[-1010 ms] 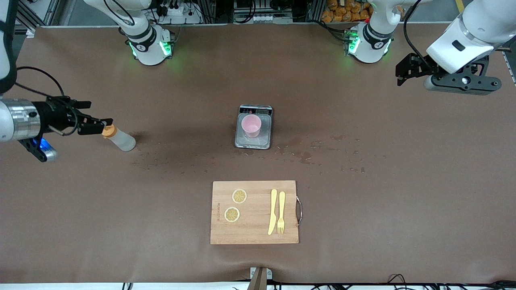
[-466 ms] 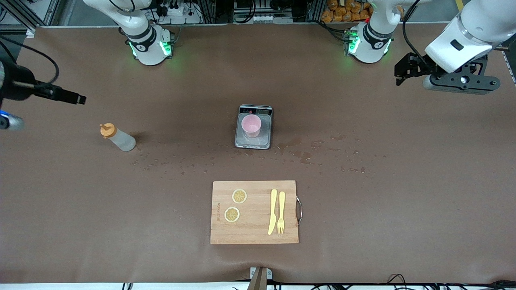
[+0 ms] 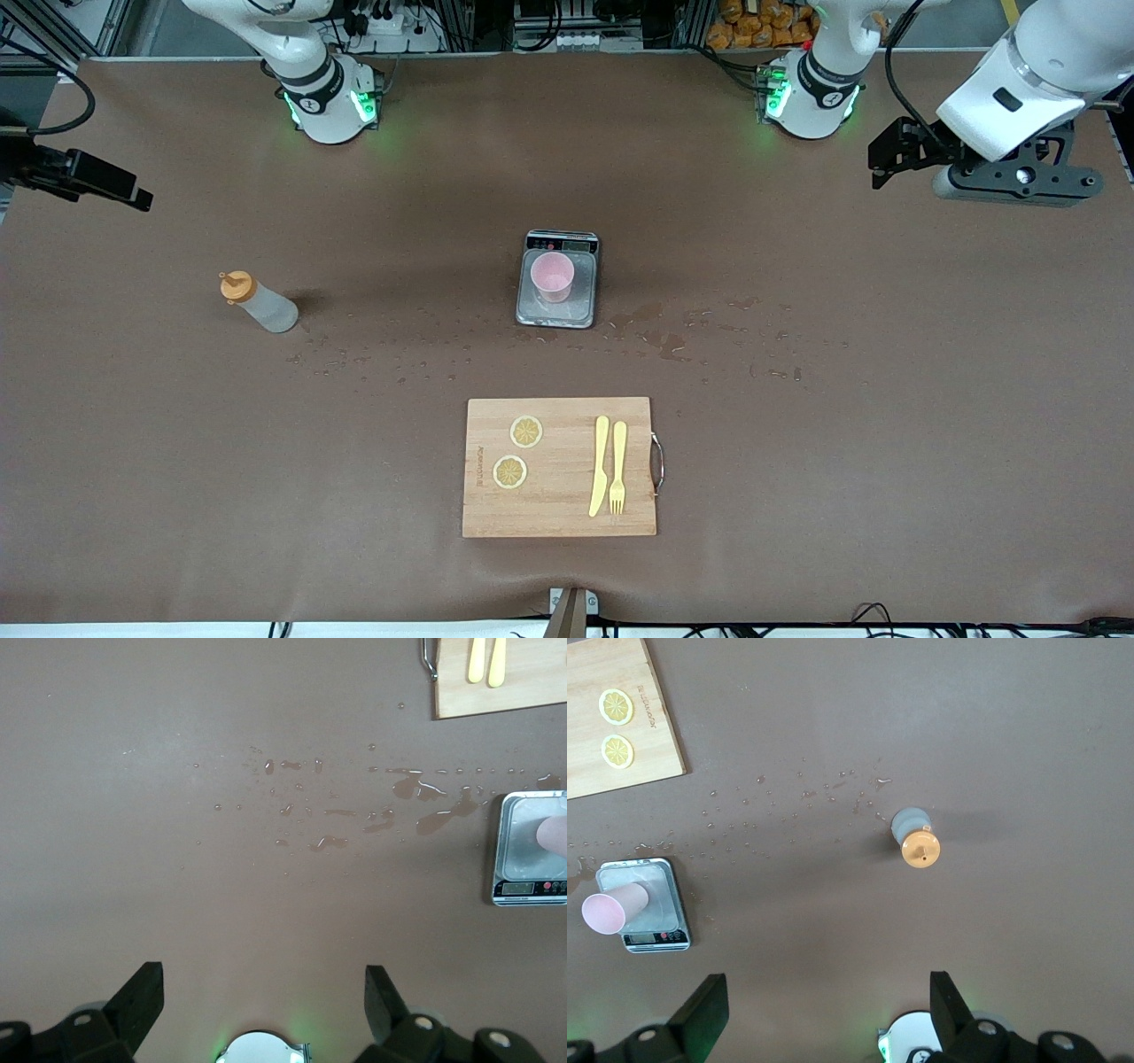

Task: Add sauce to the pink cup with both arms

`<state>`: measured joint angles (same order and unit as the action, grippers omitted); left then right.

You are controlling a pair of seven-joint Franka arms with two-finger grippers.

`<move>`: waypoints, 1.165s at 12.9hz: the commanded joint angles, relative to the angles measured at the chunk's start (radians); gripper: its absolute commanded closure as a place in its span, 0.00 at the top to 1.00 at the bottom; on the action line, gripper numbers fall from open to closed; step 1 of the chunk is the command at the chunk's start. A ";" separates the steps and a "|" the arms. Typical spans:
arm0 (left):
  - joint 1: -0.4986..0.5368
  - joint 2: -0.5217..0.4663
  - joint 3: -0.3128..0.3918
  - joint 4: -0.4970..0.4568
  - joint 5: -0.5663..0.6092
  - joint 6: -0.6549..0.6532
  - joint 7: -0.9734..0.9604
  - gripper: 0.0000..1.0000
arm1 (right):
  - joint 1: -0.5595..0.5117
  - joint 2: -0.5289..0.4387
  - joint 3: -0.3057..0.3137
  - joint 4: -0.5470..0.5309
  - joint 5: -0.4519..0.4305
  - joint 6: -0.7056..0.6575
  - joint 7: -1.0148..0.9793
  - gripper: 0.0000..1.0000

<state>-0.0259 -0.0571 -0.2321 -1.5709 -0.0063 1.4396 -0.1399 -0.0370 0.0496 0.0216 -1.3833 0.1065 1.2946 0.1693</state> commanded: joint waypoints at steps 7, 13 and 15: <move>0.012 -0.010 0.004 0.011 0.019 0.038 -0.004 1.00 | -0.018 -0.042 0.021 -0.062 -0.030 0.078 -0.054 1.00; 0.004 -0.009 -0.003 0.015 0.020 0.035 -0.001 1.00 | -0.018 -0.040 0.034 -0.071 -0.036 0.103 -0.057 1.00; 0.004 -0.009 0.000 0.015 0.022 0.035 0.000 1.00 | -0.018 -0.040 0.034 -0.071 -0.036 0.104 -0.057 1.00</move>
<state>-0.0238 -0.0584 -0.2307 -1.5597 -0.0029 1.4702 -0.1464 -0.0370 0.0371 0.0367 -1.4258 0.0912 1.3847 0.1280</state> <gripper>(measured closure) 0.000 0.000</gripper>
